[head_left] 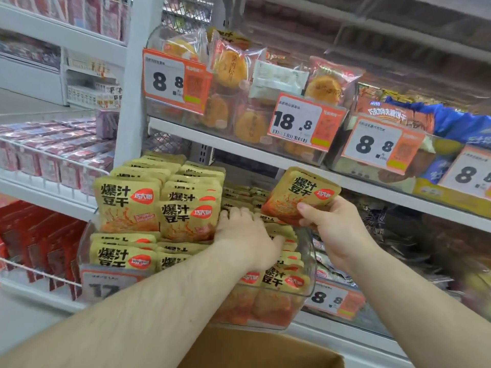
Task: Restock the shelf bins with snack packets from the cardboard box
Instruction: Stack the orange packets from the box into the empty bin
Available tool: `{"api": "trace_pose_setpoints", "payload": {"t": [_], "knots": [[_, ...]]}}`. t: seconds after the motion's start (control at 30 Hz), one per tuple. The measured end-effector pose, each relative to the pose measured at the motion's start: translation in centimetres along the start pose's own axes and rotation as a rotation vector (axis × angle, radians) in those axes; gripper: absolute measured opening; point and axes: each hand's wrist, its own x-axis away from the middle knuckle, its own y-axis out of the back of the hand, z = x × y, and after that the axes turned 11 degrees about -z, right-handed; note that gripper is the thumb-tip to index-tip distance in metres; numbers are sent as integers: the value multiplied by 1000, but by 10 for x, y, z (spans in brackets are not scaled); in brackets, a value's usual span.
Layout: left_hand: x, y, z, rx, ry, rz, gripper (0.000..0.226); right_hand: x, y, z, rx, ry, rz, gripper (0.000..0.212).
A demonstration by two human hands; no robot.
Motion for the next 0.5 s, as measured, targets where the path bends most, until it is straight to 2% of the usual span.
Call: {"api": "trace_pose_setpoints", "payload": {"t": [0.23, 0.5], "knots": [[13, 3, 1, 20, -35, 21, 88, -6, -15, 6, 65, 138, 64, 16], [23, -3, 4, 65, -62, -86, 81, -17, -52, 9, 291, 241, 194, 18]]}}
